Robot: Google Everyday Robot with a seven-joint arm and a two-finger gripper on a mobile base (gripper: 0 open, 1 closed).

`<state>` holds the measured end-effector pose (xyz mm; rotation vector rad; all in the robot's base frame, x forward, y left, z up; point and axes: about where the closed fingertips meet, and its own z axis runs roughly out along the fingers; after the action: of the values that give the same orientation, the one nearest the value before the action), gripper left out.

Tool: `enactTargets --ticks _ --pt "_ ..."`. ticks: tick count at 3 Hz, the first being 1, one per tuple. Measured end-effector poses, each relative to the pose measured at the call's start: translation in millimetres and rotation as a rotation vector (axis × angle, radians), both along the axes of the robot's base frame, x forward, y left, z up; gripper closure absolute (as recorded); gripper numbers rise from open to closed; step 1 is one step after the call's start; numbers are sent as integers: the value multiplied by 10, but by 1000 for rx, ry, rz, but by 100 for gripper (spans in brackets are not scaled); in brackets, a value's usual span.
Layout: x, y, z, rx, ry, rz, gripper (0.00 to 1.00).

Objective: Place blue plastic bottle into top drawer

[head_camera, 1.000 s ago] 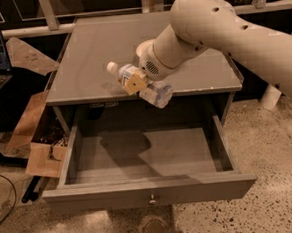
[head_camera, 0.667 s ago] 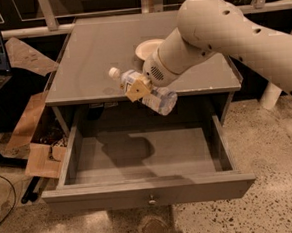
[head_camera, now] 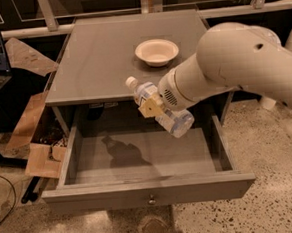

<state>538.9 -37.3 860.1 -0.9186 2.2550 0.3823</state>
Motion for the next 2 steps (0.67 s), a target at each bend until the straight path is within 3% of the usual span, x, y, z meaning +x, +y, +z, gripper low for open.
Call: enactTargets --ticks 1,2 --pt "-60 -82 -134 18 -48 -102 100" --pt "-33 -129 -313 50 -60 -148 100"
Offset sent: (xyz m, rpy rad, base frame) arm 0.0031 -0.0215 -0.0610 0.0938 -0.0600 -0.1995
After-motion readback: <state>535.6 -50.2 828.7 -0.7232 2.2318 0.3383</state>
